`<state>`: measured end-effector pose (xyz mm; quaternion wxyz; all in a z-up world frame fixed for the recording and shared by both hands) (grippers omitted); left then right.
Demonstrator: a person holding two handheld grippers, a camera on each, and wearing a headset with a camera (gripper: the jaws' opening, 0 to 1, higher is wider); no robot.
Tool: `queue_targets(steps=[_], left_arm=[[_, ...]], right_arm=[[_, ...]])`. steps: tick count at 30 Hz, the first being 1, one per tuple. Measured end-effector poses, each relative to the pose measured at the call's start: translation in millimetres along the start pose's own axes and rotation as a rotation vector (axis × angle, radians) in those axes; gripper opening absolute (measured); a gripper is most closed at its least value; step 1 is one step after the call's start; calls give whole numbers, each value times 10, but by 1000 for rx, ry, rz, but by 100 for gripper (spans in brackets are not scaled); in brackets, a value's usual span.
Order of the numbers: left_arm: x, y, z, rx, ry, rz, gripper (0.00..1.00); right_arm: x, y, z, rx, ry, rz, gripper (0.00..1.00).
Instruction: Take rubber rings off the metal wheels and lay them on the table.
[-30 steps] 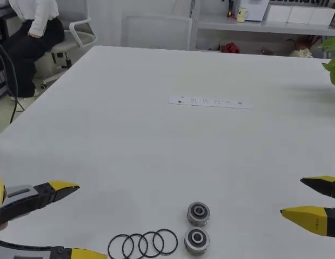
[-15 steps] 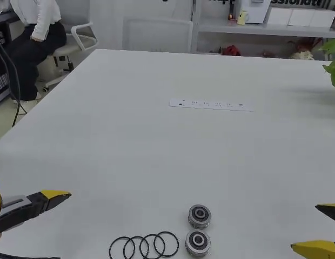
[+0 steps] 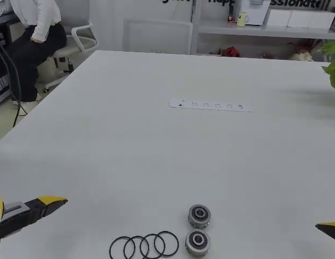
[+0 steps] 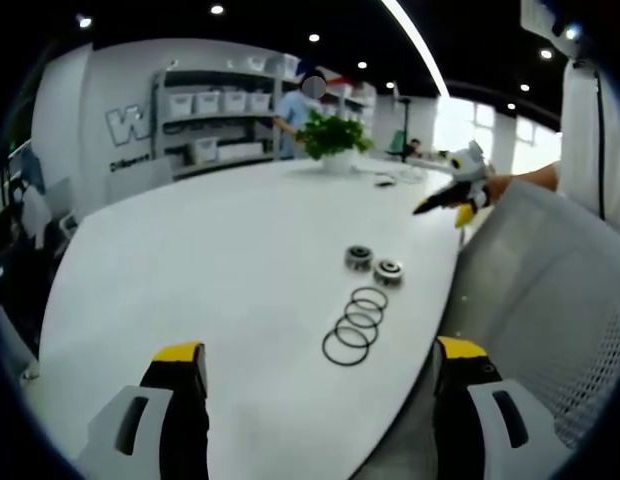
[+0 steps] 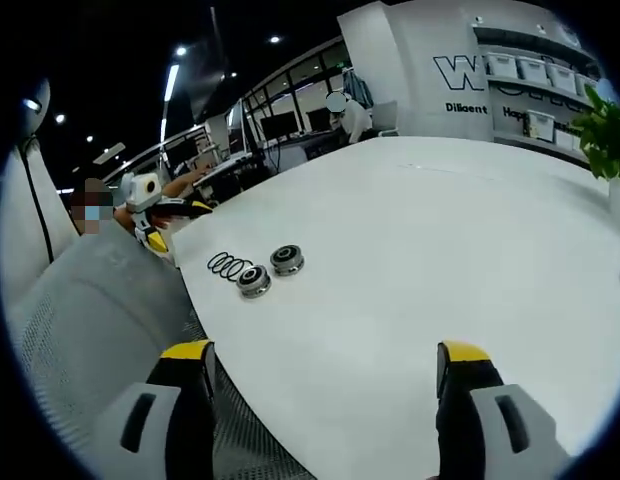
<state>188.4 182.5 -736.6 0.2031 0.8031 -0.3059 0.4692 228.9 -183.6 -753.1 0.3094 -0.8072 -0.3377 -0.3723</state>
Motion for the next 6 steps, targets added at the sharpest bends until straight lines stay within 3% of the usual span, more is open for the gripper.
queue_targets(steps=[6], left_arm=[[1,12,9,-1,3,-5,95]], right_arm=[[-69,-6,13,0,-23,-4,89]])
Point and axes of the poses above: the centre of the closed fingertips' face, and the gripper's own axes: z roughly forward along the fingers, y roughly to its right, x roughly out of its top, the point moved 4 cm from there along -z, roughly backward along the fingers, and after that the axes turned 2 degrees about x, right-handed, at the moved point
